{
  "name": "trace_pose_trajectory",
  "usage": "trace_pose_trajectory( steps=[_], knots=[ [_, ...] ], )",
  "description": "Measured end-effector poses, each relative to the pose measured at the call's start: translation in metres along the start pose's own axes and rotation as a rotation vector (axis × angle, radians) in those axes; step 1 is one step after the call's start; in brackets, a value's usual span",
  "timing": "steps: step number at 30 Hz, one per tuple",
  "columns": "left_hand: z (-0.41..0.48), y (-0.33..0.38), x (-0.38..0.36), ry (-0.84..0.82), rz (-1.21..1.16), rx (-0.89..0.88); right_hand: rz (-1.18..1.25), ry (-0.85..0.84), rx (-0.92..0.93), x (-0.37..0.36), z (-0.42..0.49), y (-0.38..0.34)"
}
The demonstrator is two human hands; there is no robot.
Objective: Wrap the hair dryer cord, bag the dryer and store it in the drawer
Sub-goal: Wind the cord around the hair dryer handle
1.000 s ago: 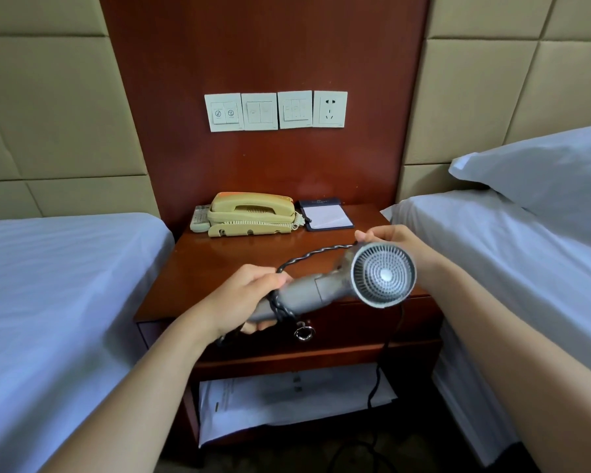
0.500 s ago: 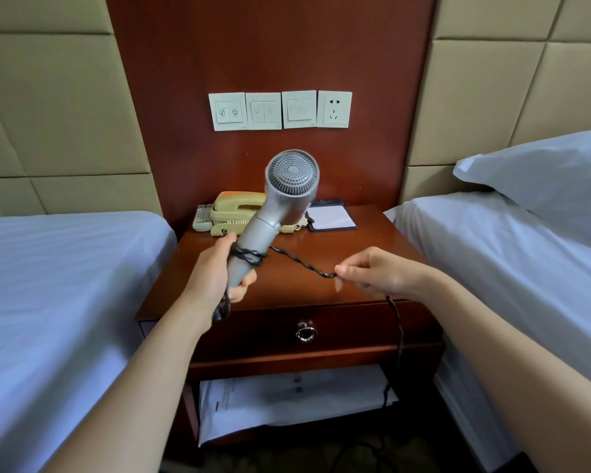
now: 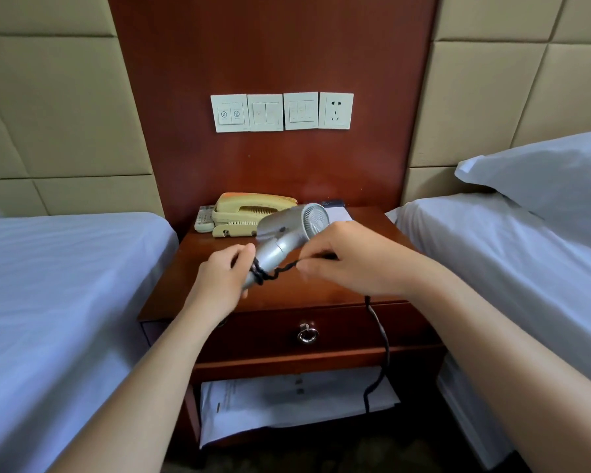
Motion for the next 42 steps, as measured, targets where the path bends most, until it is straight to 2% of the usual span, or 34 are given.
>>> trace_pose_trajectory(
  steps=[3,5,8,10,13,18,20,26,30,35,37,39,41,42],
  knots=[
    [-0.006,0.017,-0.006,-0.066,0.125,-0.139,-0.107,0.159,0.033,0.019,0.0,-0.002],
    [-0.012,0.025,-0.016,-0.178,0.126,-0.201,-0.161,0.226,0.051,0.025,-0.001,-0.002],
    [-0.023,0.032,-0.03,-0.363,0.094,-0.245,-0.244,0.244,0.067,0.019,-0.003,-0.007],
    [-0.029,0.038,-0.036,-0.427,0.105,-0.293,-0.276,0.252,0.061,0.017,-0.004,-0.01],
    [-0.035,0.048,-0.043,-0.48,0.157,-0.343,-0.306,0.265,0.083,0.014,-0.004,-0.013],
    [-0.041,0.054,-0.042,-0.479,0.414,-0.313,-0.382,0.237,0.218,-0.005,-0.008,-0.039],
    [-0.042,0.053,-0.043,-0.493,0.462,-0.329,-0.3,0.201,0.158,-0.001,-0.005,-0.03],
    [-0.037,0.043,-0.035,-0.471,0.461,-0.282,0.212,0.087,-0.057,0.017,-0.005,0.036],
    [-0.037,0.037,-0.039,-0.543,0.227,-0.256,0.359,0.159,-0.143,0.034,-0.009,0.074],
    [-0.045,0.045,-0.056,-0.693,-0.129,-0.183,0.39,0.208,-0.209,0.032,-0.017,0.106],
    [-0.053,0.055,-0.054,-0.735,-0.275,-0.217,0.498,0.165,-0.222,0.026,-0.02,0.113],
    [-0.054,0.066,-0.05,-0.741,-0.402,-0.215,0.638,0.201,-0.272,0.026,-0.022,0.122],
    [-0.03,0.051,-0.052,-0.628,-0.309,-0.085,0.761,0.321,-0.33,0.029,-0.029,0.136],
    [-0.022,0.035,-0.053,-0.596,-0.256,-0.019,0.793,0.287,-0.28,0.026,-0.027,0.137]
  ],
)
Point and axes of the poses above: each hand's wrist, its own z-axis towards the middle knuckle, its own x-axis out of the back of the hand, y = z × x, the point moved 9 cm from there along z, towards the middle knuckle, and after that the axes turned 12 degrees about z, right-handed, at the moved point
